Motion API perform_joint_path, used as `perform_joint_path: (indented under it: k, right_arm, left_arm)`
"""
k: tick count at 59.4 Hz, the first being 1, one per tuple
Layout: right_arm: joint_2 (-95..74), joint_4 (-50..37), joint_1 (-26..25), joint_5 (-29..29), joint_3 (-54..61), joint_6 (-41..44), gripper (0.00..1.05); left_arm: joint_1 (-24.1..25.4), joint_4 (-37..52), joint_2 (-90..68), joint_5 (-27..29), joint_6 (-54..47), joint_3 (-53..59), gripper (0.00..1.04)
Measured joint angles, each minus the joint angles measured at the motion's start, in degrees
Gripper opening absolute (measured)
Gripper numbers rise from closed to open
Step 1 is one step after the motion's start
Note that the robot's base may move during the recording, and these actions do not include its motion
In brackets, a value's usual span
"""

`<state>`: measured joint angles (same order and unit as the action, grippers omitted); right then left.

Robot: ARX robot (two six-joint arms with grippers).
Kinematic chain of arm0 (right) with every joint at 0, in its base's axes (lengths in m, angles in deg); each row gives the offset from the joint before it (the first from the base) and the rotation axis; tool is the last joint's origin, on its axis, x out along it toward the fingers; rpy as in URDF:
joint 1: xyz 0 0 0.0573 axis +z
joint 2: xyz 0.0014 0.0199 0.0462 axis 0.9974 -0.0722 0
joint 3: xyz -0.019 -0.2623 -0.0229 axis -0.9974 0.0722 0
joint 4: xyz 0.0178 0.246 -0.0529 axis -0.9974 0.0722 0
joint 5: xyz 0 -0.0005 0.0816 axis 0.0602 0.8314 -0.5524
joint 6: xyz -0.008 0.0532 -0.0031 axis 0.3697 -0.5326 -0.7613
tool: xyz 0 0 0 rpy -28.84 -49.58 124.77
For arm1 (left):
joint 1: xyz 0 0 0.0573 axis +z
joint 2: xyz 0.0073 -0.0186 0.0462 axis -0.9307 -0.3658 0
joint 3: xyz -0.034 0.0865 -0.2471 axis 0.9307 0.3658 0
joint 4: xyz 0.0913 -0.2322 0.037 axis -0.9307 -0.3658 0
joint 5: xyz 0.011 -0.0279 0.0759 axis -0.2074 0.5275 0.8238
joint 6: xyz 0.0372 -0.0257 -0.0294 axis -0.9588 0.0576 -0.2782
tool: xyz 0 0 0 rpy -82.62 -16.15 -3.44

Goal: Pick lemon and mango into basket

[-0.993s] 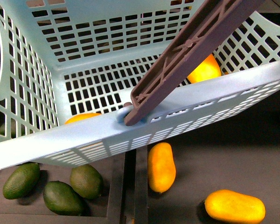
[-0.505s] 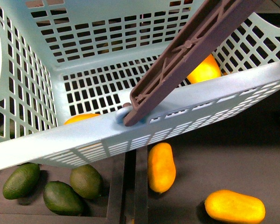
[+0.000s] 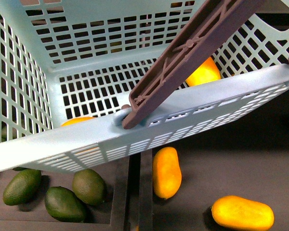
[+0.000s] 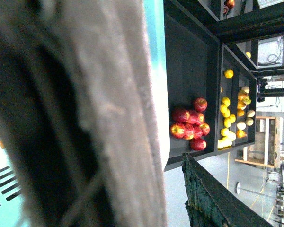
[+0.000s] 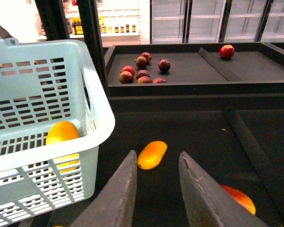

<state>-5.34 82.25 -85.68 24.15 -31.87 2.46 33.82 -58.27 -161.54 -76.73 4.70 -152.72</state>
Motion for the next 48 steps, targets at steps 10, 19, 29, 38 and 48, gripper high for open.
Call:
perform_joint_path:
  k: [10,19,29,38,48]
  right_arm:
    - [0.02,0.00,0.00,-0.02,0.00,0.02,0.70]
    - [0.02,0.00,0.00,-0.02,0.00,0.02,0.93]
    - [0.02,0.02,0.00,0.13,0.00,0.00,0.96]
    - [0.07,0.07,0.00,0.09,0.00,0.00,0.96]
    - [0.09,0.13,0.00,0.07,0.00,0.00,0.96]
  left_arm:
    - [0.00,0.00,0.00,-0.20,0.00,0.00,0.27]
    - [0.00,0.00,0.00,-0.17,0.00,0.00,0.27]
    - [-0.22,0.00,0.00,-0.17,-0.02,0.00,0.27]
    - [-0.59,0.00,0.00,-1.36,0.35,0.00,0.27]
    - [-0.52,0.07,0.00,-0.70,0.28,0.00,0.27]
